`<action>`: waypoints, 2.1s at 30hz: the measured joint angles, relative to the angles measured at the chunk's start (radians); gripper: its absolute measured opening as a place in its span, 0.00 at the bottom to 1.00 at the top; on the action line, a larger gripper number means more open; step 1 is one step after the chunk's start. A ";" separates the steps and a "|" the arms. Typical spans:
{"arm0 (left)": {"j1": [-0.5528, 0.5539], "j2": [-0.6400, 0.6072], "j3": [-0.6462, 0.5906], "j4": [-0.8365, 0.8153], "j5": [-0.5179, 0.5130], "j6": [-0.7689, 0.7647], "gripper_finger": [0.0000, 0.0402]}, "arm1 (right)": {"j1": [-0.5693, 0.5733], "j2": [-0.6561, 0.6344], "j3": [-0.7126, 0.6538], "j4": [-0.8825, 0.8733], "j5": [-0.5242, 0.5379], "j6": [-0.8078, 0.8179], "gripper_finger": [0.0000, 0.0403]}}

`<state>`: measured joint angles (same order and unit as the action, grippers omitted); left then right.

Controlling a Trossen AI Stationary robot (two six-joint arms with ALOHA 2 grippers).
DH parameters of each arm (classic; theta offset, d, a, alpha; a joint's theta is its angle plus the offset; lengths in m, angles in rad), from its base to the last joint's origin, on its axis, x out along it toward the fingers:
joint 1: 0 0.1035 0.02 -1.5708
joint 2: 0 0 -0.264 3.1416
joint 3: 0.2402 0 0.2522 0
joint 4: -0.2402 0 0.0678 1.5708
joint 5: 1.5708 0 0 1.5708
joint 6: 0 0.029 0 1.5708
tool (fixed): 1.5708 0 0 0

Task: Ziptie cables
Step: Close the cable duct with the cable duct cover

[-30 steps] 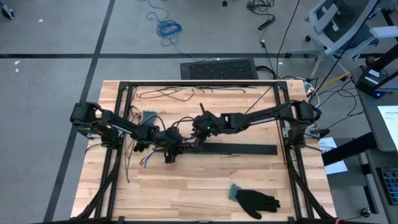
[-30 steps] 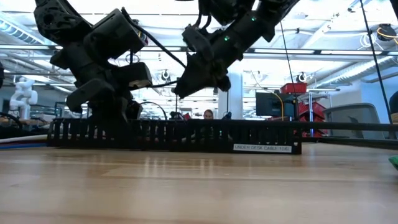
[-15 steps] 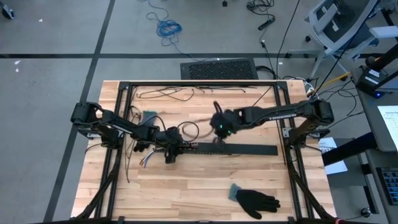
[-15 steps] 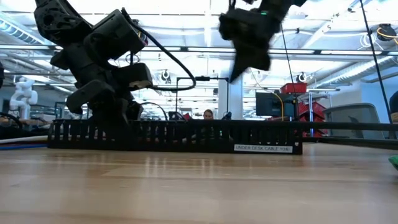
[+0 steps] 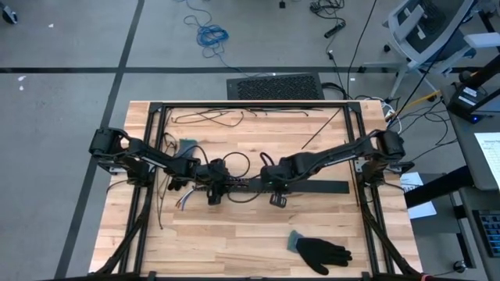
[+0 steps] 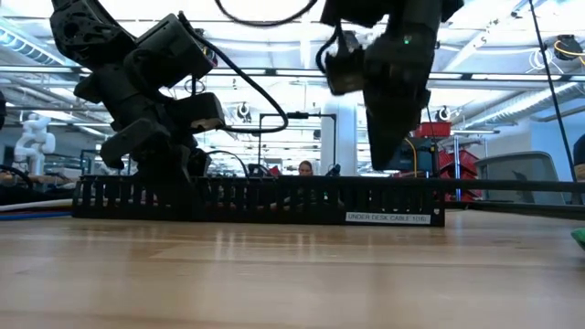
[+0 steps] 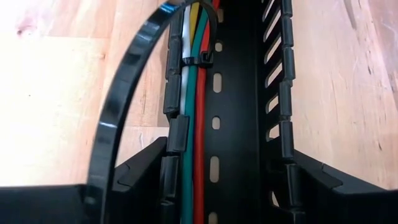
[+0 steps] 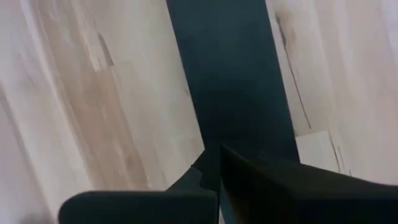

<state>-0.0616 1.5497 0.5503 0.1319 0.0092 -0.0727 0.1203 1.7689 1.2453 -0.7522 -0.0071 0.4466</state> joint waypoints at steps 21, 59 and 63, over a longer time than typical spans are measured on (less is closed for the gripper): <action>0.000 0.000 -0.003 0.001 -0.003 0.007 0.61 | -0.030 0.147 0.004 0.281 -0.037 -0.073 0.00; 0.000 0.001 0.001 0.016 -0.005 -0.001 0.61 | -0.041 0.075 0.050 0.202 -0.047 -0.080 0.00; 0.000 0.001 0.001 0.013 -0.005 -0.001 0.61 | -0.041 0.075 0.107 0.085 -0.046 -0.148 0.00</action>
<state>-0.0612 1.5509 0.5514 0.1452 0.0040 -0.0738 0.0795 1.8435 1.3524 -0.6673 -0.0528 0.2986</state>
